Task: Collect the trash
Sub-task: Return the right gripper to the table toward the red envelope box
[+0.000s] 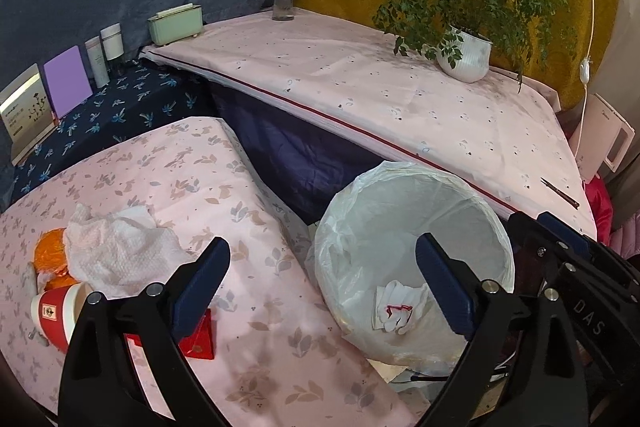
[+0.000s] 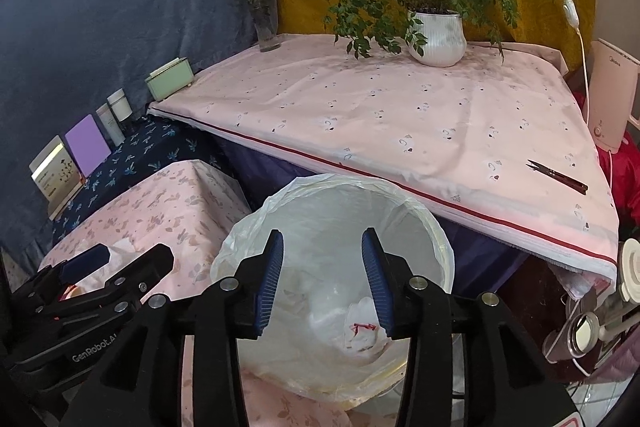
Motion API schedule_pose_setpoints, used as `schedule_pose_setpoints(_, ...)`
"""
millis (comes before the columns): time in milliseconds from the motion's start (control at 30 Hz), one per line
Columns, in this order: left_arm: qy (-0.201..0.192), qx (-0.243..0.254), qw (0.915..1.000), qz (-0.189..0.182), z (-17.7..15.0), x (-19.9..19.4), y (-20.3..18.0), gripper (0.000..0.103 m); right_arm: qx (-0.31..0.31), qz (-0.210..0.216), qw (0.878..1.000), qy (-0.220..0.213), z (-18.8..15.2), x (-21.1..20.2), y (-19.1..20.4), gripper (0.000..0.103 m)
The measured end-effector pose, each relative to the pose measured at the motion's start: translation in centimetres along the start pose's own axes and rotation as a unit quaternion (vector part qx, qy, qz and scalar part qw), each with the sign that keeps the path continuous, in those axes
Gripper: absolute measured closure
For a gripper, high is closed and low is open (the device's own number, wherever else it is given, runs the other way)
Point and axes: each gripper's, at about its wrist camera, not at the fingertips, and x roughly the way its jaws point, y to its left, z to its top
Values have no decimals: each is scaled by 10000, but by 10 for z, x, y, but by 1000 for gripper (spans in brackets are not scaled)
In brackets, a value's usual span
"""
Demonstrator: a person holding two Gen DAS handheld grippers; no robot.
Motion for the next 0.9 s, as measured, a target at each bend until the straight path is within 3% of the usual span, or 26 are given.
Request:
schedule_pose_setpoints(233, -63, -309, 9992, 244, -13, -24, 32, 13, -225, 218, 9995, 5, -8, -18, 28, 55)
schedule_pose_setpoints(467, -126, -562, 9955, 753, -34, -54, 74, 13, -529, 479, 9974, 49, -23, -32, 67, 52)
schedule_pose_setpoints(900, -130, -1125, 9791, 1691, -79, -106, 160, 13, -1098, 882, 9896, 277, -57, -42, 141, 52)
